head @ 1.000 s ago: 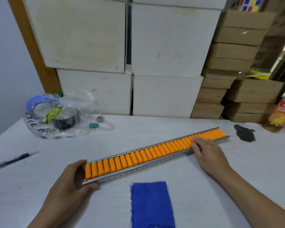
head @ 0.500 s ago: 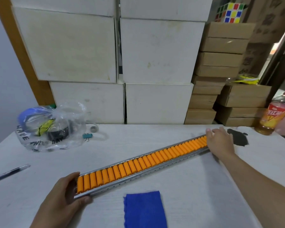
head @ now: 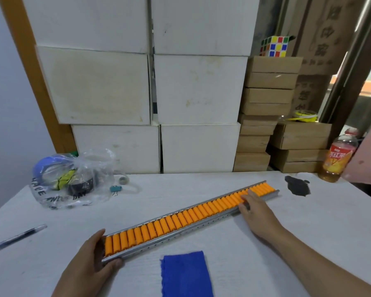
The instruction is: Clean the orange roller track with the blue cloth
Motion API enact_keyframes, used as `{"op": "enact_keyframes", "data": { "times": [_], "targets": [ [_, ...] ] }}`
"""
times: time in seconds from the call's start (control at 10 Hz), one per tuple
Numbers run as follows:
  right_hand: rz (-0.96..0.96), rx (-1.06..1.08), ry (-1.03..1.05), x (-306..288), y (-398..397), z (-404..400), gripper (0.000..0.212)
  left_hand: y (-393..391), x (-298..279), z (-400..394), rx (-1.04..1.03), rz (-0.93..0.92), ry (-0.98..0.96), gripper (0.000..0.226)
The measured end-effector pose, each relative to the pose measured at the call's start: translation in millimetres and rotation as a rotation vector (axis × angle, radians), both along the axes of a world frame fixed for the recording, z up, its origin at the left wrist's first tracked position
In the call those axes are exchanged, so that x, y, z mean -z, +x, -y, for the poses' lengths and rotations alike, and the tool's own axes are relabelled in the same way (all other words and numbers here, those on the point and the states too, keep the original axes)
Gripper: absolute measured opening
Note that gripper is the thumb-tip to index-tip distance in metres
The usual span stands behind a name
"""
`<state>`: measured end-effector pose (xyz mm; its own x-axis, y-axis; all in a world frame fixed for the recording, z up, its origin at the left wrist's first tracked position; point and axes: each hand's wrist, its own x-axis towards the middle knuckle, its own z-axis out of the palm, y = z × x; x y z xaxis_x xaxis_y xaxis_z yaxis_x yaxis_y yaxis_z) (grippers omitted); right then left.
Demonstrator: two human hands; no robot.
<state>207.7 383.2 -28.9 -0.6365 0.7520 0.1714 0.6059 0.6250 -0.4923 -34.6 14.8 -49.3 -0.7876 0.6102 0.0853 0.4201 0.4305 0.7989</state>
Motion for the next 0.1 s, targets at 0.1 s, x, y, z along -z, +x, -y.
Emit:
{"op": "enact_keyframes", "data": {
  "times": [0.1],
  "targets": [
    [-0.081, -0.089, 0.005, 3.5, 17.4, 34.1, 0.027, 11.1, 12.2, 6.1, 0.039, -0.066, 0.022, 0.087]
  ]
}}
